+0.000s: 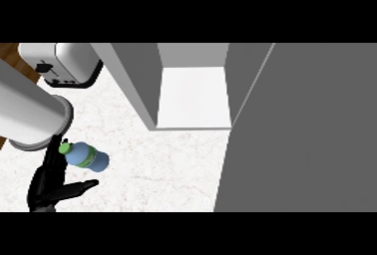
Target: Pick up the bottled water, place it into the cabinet and close the cabinet
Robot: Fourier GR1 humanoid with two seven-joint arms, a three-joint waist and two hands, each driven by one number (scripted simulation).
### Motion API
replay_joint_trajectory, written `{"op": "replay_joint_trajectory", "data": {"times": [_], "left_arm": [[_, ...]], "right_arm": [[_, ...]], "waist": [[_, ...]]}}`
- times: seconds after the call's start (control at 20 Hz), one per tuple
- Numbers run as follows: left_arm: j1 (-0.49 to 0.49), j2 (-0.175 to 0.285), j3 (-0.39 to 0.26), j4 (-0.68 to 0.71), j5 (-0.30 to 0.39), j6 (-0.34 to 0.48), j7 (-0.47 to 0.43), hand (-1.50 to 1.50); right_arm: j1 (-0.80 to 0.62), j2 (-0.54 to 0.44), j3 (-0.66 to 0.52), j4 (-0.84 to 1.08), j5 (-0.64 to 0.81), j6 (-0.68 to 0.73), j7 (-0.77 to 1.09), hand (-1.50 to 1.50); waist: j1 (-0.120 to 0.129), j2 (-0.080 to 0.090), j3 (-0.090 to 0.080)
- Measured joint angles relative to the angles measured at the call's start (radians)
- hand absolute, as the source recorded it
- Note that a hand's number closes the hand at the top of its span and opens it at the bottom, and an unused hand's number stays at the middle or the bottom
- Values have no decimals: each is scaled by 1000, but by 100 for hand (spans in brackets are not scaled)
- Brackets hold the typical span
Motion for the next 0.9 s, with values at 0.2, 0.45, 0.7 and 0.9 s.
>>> {"op": "replay_joint_trajectory", "data": {"times": [0.2,0.45,0.7,0.9], "left_arm": [[-57,12,9,135,-9,2,-95,-150],[-138,29,30,269,1,11,-179,-150],[-186,28,39,363,11,-1,-266,150],[-224,29,25,405,12,-33,-274,150]], "right_arm": [[-22,-2,-13,-1,-2,-15,18,-150],[-29,-9,9,-1,0,-27,28,-150],[-19,-23,22,-3,1,-36,15,-150],[-26,-33,15,-2,0,-43,20,-150]], "waist": [[0,1,0],[-1,1,0],[-3,1,0],[-2,1,0]]}}
